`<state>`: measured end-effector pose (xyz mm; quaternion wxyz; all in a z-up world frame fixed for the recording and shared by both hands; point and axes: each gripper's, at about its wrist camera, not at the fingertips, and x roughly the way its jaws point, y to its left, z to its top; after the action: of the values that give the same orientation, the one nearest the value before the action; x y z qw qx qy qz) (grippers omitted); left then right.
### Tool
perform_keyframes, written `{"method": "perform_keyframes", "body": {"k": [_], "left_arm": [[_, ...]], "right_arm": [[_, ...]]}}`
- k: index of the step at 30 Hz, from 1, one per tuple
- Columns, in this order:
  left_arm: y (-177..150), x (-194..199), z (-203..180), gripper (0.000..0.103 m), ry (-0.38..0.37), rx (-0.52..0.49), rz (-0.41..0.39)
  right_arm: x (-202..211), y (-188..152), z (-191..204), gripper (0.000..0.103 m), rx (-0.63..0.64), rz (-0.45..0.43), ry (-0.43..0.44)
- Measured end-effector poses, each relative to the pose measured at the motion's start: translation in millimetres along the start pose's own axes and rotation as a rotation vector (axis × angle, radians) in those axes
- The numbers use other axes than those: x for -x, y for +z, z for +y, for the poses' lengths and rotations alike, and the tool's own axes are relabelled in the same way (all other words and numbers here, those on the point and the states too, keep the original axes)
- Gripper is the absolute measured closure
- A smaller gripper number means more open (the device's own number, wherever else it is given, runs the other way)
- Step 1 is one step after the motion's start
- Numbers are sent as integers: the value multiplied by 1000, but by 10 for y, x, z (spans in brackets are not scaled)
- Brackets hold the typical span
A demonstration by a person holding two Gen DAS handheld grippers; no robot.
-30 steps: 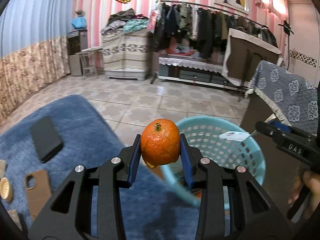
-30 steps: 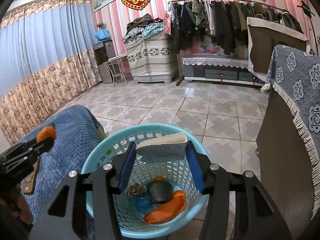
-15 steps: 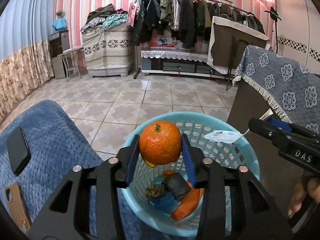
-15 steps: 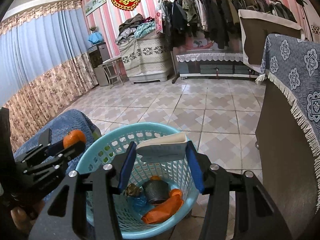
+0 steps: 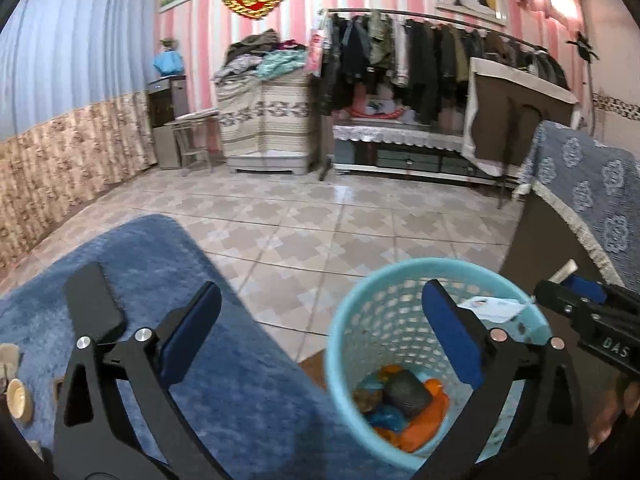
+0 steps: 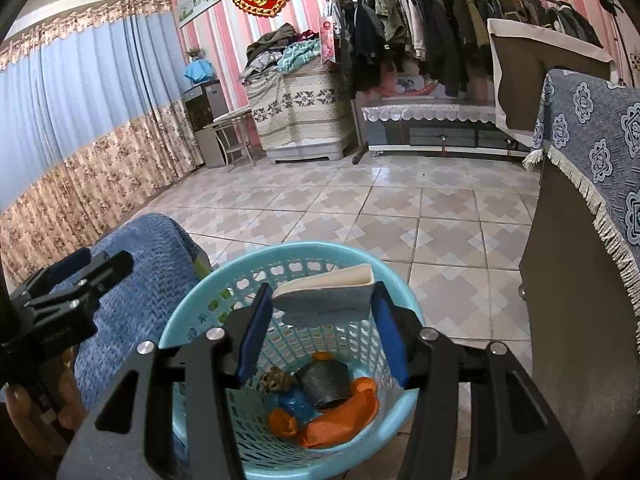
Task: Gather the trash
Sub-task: 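Carry the orange and white card over the blue basket and open both tools, then move both tools back over the rug toward the remaining items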
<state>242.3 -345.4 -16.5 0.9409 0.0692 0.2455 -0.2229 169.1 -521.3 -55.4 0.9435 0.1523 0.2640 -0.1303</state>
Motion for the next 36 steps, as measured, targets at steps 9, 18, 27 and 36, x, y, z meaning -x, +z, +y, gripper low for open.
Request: {"method": "perform_keyframes", "body": {"k": [9, 18, 27, 36], "left_arm": [[-50, 137, 418, 6, 68, 59, 2], [-87, 415, 630, 6, 101, 86, -23], [-161, 712, 861, 6, 163, 83, -26], [-319, 1028, 1287, 5, 242, 127, -19]], "right_arm": [[-31, -2, 223, 29, 2, -44, -2], [47, 23, 219, 14, -5, -72, -45], [91, 22, 351, 6, 33, -85, -65], [116, 28, 591, 5, 101, -104, -55]]}}
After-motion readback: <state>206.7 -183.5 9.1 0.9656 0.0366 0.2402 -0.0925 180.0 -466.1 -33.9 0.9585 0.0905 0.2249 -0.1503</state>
